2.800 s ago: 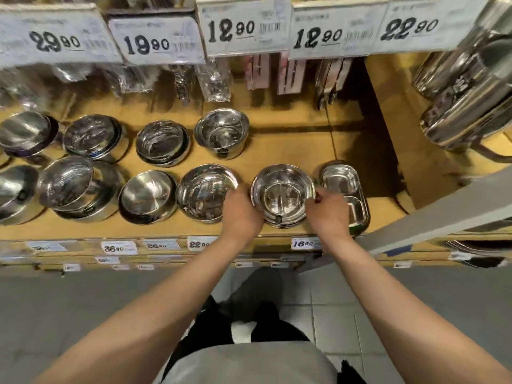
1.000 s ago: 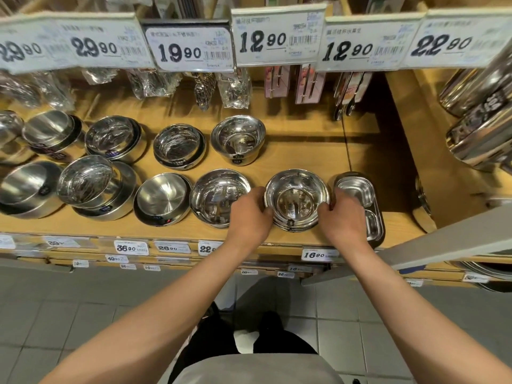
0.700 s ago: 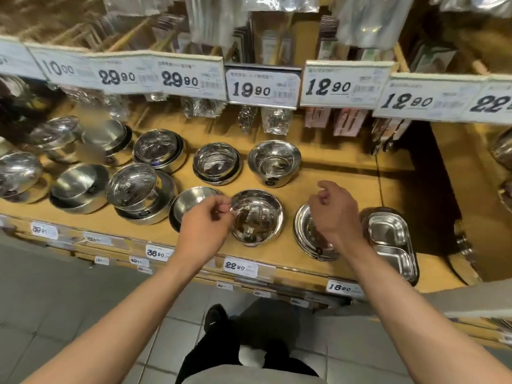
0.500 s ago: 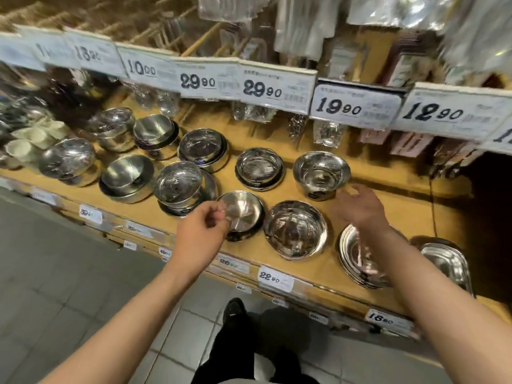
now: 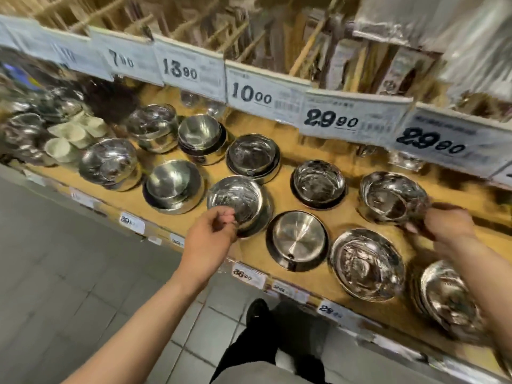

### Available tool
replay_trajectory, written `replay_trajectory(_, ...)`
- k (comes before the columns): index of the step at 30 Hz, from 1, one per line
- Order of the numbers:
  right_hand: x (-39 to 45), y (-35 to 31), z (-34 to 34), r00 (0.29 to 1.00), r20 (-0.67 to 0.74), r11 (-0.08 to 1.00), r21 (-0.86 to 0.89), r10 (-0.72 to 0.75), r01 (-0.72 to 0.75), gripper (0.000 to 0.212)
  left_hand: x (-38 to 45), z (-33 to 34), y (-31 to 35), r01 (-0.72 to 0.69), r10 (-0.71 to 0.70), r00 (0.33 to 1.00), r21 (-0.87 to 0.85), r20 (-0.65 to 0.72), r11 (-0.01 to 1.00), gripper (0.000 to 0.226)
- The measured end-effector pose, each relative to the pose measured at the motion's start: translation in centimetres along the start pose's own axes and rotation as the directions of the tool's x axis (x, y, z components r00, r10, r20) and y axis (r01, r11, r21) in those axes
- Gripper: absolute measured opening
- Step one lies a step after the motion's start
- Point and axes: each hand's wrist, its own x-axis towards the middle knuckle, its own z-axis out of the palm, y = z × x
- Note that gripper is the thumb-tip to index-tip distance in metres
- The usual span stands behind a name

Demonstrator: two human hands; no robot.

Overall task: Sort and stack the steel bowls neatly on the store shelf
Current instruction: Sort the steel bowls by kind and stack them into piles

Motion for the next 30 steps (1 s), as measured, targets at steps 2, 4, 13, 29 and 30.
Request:
replay_trajectory(2, -1.5, -0.3, -0.2, 0.999, 0.028, 0.987, 0.156, 0.034, -0.038, 0.028, 1.6, -0.4, 0.8, 0.008, -0.008, 1.000, -0.003, 0.003, 1.000, 0.020)
replay_trajectory(4, -3.5, -0.5, -0.2, 0.999, 0.023, 0.976, 0.214, 0.028, -0.032, 0.026, 2.9, -0.5, 1.7, 0.000, -0.001, 0.999, 0.020, 0.038, 1.000, 0.017)
replay_trajectory(13, -11.9, -0.1, 0.3, 0.945, 0.315, 0.873, 0.434, 0.083, -0.222, 0.029, 2.6, -0.2, 2.7, -0.017, 0.023, 0.989, -0.042, 0.149, 0.999, 0.013)
replay_trajectory(29, -23.8, -0.2, 3.6, 0.654, 0.731, 0.900, 0.398, -0.195, -0.177, 0.073, -3.2, -10.3, -2.8, 0.095, -0.103, 0.994, -0.157, -0.044, 0.983, 0.017)
replay_trajectory(30, -24.2, -0.5, 4.2, 0.646, 0.738, 0.896, 0.402, -0.195, -0.188, 0.073, -3.1, -10.9, -3.0, 0.090, -0.099, 0.994, -0.158, -0.050, 0.983, 0.017)
